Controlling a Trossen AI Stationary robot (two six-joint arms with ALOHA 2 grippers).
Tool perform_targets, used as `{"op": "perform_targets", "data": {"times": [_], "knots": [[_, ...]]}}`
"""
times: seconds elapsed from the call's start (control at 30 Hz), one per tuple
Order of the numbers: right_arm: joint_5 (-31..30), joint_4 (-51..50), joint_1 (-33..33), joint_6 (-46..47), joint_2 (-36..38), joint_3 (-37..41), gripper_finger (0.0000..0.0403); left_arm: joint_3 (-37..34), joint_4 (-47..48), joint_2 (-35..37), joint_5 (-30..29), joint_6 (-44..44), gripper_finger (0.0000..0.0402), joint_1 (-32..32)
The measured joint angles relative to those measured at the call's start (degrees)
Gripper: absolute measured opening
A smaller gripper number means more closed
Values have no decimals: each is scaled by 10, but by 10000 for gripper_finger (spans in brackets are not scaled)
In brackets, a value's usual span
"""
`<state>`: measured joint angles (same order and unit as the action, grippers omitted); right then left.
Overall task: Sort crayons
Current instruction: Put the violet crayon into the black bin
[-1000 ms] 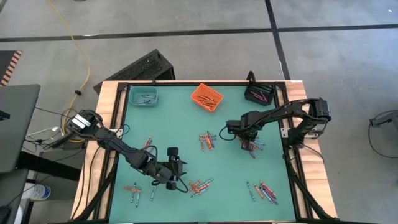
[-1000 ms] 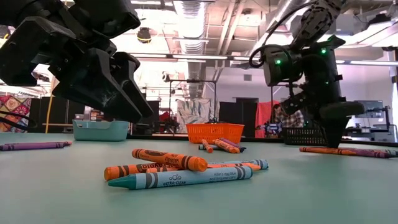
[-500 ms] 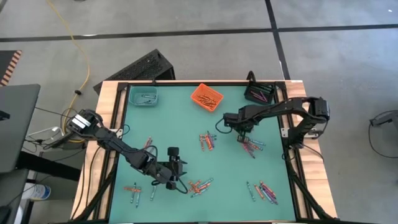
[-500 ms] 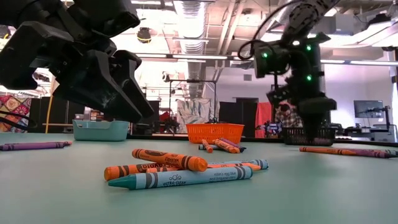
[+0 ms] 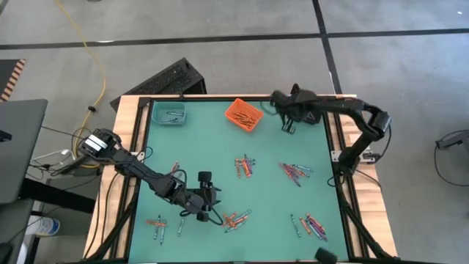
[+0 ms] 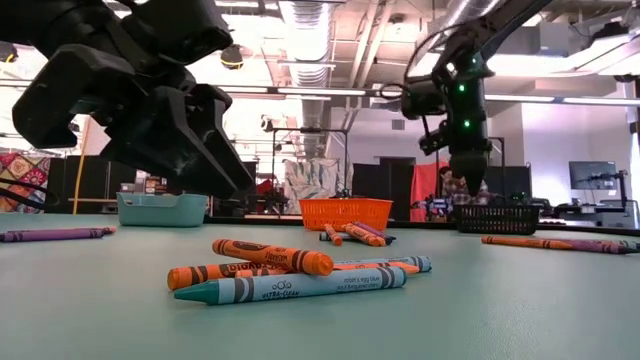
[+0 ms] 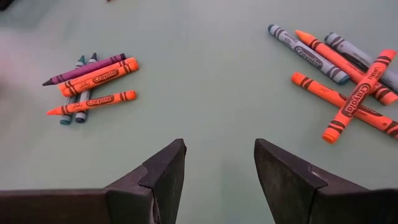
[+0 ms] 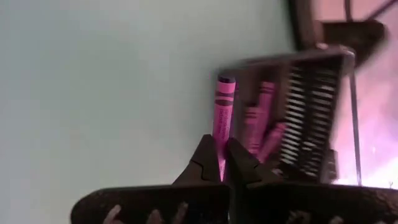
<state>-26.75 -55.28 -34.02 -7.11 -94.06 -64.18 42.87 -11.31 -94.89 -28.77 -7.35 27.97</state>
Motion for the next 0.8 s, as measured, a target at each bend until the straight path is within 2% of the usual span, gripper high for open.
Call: {"op": "perform_targets", "data": {"times": [0.27, 0.5, 0.63, 0.8], "knots": [[-4, 74, -141, -64, 0, -3, 0, 0, 0, 0, 0, -4, 183, -1], [92, 88, -208, -80, 0, -3, 5, 0, 0, 0, 0, -8, 183, -1], [105, 81, -217, -76, 0, -3, 33, 0, 0, 0, 0, -13, 183, -1], [100, 82, -214, -57, 0, -3, 95, 0, 1, 0, 0, -22, 183, -1]]}}
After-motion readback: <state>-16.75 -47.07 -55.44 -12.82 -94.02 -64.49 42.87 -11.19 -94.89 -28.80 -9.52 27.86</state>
